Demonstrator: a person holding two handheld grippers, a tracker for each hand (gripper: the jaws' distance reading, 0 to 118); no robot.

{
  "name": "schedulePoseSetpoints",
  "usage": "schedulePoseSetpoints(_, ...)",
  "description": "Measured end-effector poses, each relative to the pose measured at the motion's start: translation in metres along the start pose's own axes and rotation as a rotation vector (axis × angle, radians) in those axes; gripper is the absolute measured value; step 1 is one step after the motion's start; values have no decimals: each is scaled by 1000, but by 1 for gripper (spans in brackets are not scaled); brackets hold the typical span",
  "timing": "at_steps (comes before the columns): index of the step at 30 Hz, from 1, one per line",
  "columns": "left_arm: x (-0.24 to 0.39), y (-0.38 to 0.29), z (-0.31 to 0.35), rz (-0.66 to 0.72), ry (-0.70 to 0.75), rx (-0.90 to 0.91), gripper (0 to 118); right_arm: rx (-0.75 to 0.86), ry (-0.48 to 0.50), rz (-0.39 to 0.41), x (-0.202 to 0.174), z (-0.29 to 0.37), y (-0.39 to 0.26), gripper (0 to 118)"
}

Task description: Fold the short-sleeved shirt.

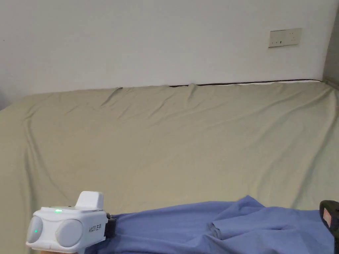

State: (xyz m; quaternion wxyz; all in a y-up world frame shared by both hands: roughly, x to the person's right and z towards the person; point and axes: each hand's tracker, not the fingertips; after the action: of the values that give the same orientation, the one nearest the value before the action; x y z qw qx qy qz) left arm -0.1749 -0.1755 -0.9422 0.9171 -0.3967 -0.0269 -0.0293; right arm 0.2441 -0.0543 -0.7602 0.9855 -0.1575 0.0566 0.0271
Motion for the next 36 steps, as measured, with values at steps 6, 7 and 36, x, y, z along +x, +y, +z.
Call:
schedulePoseSetpoints(6, 4, -8, -16, 4, 47, -6, 0, -53, -21, -28, 40, -16, 16, 116)
schedulePoseSetpoints(7, 2, -7, -16, -1, 41, -25, 0, -151, -24, -94, 54, -25, 16, 117)
schedulePoseSetpoints(36, 21, -9, -11, -98, 93, 30, 0, -752, -109, -305, 159, -217, -29, 3)
